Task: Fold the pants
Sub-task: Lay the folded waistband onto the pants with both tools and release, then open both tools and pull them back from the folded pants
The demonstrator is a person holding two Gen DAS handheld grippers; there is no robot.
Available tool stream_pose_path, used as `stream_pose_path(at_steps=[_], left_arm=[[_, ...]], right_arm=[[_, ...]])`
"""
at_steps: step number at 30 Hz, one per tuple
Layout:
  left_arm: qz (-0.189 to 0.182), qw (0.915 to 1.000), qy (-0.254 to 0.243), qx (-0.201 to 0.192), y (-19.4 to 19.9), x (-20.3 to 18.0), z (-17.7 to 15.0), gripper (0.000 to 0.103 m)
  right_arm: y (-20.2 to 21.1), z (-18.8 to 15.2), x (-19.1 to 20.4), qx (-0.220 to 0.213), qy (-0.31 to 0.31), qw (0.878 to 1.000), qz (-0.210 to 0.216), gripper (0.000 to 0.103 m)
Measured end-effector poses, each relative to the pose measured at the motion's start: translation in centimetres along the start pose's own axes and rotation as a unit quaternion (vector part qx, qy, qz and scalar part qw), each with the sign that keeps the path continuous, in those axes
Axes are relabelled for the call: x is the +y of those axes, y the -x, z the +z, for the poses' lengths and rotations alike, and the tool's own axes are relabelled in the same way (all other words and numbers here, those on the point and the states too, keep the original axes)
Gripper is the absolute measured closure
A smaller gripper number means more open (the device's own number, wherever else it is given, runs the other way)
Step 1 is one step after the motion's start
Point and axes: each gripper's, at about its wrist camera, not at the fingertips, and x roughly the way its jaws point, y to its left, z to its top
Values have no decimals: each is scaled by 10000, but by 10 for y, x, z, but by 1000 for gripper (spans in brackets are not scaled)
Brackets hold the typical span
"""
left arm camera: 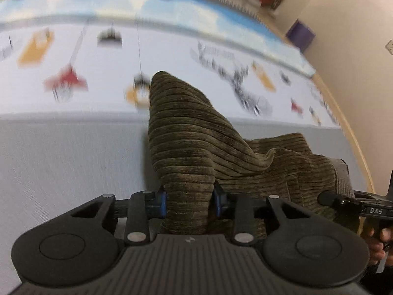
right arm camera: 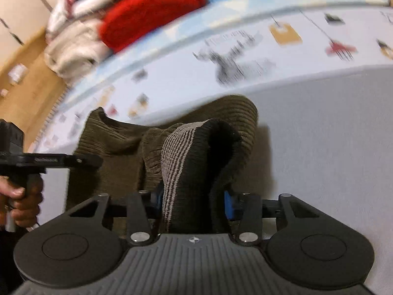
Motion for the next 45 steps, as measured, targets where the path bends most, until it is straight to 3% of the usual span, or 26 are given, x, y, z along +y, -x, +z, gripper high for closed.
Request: stream_pose_path(at_steps=[3, 7, 9, 10, 11, 12, 14, 15, 16, 18, 20, 21, 23, 24, 25, 26, 28, 29, 30, 31, 32, 34, 36, 38, 39, 45], left_arm=[[143, 9981, -175, -567, 29, 13, 27, 66], [134, 9946, 91, -1029, 51, 53, 69, 65], [171, 9927, 184, -1178, 50, 73, 82, 61], [214, 9923, 209, -1200, 44, 83, 86, 51], [394, 9923, 262, -1148, 35, 94, 89, 40], [819, 9901, 380, -1076, 26, 104, 89, 39], [1526, 9820, 620, -920, 20, 119, 88, 42], [1454, 9833, 661, -875, 23, 122, 87, 42], [1237, 9870, 666, -784, 26, 123, 85, 42], [839, 9944, 338, -554, 26, 113, 83, 46], [576, 9972, -400, -264, 21, 100, 75, 48], [632, 9958, -664, -49, 16, 95, 66, 48], [940, 9867, -1058, 794, -12, 90, 46, 46], [1114, 9819, -1224, 924, -19, 89, 36, 44], [1176, 9813, -1282, 823, -17, 86, 34, 45], [1180, 9824, -1260, 716, -10, 82, 36, 47], [1069, 9852, -1290, 357, 7, 74, 39, 47], [914, 9863, -1356, 209, 13, 70, 36, 47], [819, 9856, -1449, 317, 7, 68, 31, 47], [978, 9803, -1591, 649, -9, 69, 22, 46], [1205, 9722, -1894, 670, -20, 66, 10, 45], [1521, 9620, -2221, 464, -13, 49, 5, 45], [1744, 9657, -1911, 207, 9, 37, 7, 40], [1747, 9737, -1455, -162, 38, 32, 9, 20], [1796, 9749, -1271, -323, 54, 27, 7, 19], [1765, 9778, -706, -879, 133, -17, -21, 9]], right_arm=[[-3, 23, 20, -375, 122, 9988, 300, 58], [-26, 71, 47, -759, 308, 9937, 767, 58], [-45, 94, 57, -839, 387, 9911, 961, 58], [-56, 103, 59, -849, 343, 9905, 1029, 56], [-72, 111, 57, -811, 242, 9907, 1068, 52], [-89, 117, 53, -682, 167, 9927, 983, 48], [-129, 123, 44, -176, 22, 9993, 327, 41], [-144, 122, 41, -18, -19, 9995, -306, 44], [-147, 122, 41, -19, -21, 9984, -558, 50], [-138, 130, 42, -203, -197, 9985, -479, 50], [-123, 134, 48, -449, -130, 9987, -220, 50], [-119, 134, 52, -488, 57, 9986, -202, 50], [-132, 130, 56, -54, 428, 9980, -473, 49], [-149, 122, 53, 399, 619, 9932, -903, 43], [-154, 116, 49, 520, 585, 9917, -1016, 32], [-154, 117, 48, 475, 370, 9933, -985, 35], [-138, 123, 50, 242, 165, 9951, -946, 50], [-129, 123, 56, 29, 364, 9940, -1027, 51], [-127, 120, 59, 41, 556, 9917, -1156, 51], [-133, 114, 56, 304, 704, 9881, -1331, 49], [-138, 107, 51, 451, 740, 9864, -1399, 40], [-129, 110, 48, 435, 451, 9887, -1359, 38], [-107, 112, 58, 110, 458, 9860, -1598, 42], [-77, 106, 79, -300, 648, 9813, -1785, 42], [-61, 103, 88, -495, 685, 9803, -1787, 41], [28, 59, 136, -1585, 804, 9732, -1462, 17]])
